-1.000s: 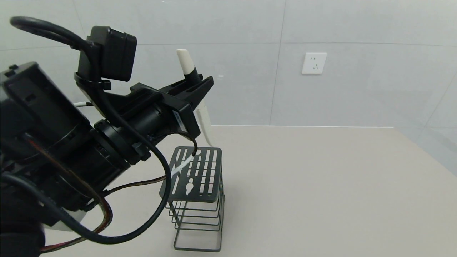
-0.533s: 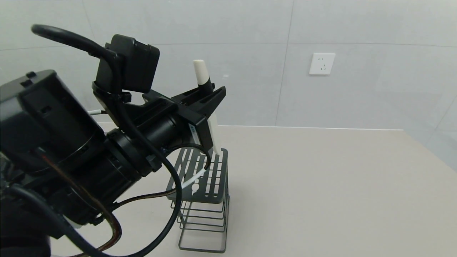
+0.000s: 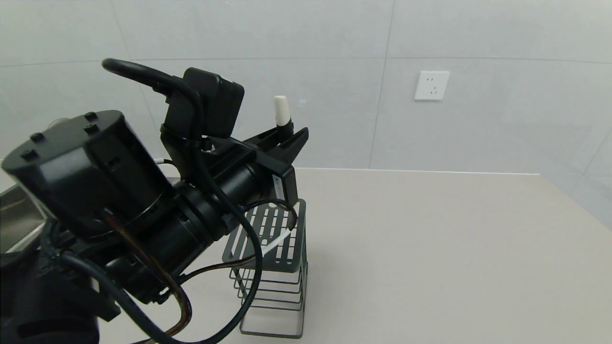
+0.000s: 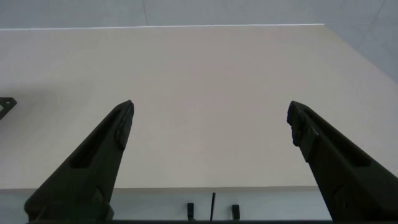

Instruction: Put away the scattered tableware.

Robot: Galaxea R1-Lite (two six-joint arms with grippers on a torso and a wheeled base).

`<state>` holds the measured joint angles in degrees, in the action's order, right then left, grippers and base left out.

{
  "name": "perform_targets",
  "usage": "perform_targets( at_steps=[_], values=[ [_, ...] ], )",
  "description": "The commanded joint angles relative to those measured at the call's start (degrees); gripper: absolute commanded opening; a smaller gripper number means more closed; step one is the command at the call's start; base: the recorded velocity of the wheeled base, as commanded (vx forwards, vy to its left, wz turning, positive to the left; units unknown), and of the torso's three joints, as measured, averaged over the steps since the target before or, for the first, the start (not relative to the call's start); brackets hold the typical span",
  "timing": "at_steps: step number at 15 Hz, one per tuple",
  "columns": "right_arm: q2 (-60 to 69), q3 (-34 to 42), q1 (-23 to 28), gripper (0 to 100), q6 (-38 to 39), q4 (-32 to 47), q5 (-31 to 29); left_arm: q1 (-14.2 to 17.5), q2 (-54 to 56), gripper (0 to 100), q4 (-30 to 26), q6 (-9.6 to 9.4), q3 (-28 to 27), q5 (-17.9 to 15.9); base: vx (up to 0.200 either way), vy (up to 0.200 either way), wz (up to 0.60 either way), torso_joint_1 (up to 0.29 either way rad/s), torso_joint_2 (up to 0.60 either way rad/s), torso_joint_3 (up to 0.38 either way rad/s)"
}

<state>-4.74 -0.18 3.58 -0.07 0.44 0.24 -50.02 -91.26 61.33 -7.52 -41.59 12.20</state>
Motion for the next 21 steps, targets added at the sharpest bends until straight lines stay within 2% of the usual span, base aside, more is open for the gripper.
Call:
perform_targets(
  at_steps=[1, 12, 21],
  values=[
    [-0.18, 0.01, 0.02, 100, -0.01, 0.00, 0.02, -1.13, -1.03, 0, 0.10, 0.05, -0.07, 0.63, 0.000, 0.000, 0.00, 0.000, 0.00, 0.000],
    [-0.18, 0.01, 0.02, 100, -0.01, 0.00, 0.02, -1.84, -2.61, 0, 0.54, 0.23, -0.33, 5.38, 0.000, 0.000, 0.00, 0.000, 0.00, 0.000],
    [-0.18, 0.01, 0.02, 100, -0.01, 0.00, 0.02, -1.22, -3.05, 0, 0.98, 0.31, -0.15, 5.55, 0.000, 0.000, 0.00, 0.000, 0.00, 0.000]
  ],
)
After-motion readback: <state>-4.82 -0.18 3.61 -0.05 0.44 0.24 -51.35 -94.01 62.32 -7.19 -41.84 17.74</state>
